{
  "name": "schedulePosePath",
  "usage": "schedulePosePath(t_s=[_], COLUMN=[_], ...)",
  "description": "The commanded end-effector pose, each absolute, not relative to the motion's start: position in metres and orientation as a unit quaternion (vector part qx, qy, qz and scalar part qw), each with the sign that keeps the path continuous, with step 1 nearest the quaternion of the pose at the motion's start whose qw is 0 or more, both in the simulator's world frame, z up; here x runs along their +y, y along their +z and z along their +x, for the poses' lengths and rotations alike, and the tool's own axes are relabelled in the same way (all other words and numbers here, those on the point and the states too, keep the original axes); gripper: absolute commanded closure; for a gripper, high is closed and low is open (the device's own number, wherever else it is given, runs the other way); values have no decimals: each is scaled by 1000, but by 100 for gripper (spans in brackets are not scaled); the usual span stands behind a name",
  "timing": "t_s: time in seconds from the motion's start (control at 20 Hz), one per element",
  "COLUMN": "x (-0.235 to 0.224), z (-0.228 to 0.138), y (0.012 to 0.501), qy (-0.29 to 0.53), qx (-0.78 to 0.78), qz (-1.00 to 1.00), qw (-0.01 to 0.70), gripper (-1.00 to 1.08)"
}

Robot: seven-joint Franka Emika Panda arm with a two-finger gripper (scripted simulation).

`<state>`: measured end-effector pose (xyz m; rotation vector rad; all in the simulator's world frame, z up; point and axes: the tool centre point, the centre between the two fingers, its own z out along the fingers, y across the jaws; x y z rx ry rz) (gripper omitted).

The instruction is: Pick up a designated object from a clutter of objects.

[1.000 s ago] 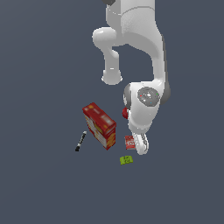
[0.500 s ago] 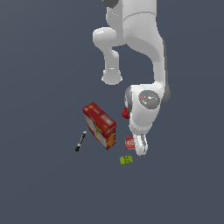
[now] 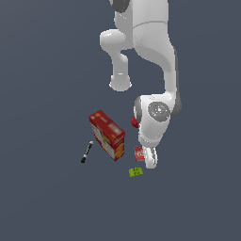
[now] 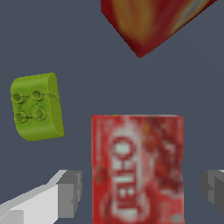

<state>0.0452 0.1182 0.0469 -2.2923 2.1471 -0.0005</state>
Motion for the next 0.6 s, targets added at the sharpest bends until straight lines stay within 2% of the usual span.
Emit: schedulePosePath(t_s=[0.0, 0.4, 0.45, 0.55], x=[118, 118, 118, 118], z=[44, 45, 45, 45], y=[34, 15, 15, 15], qy=[0, 0, 0, 0], qx=[684, 684, 684, 684], qz=[-730, -729, -729, -729], qw=[0, 0, 0, 0], gripper=[-92, -92, 108, 108])
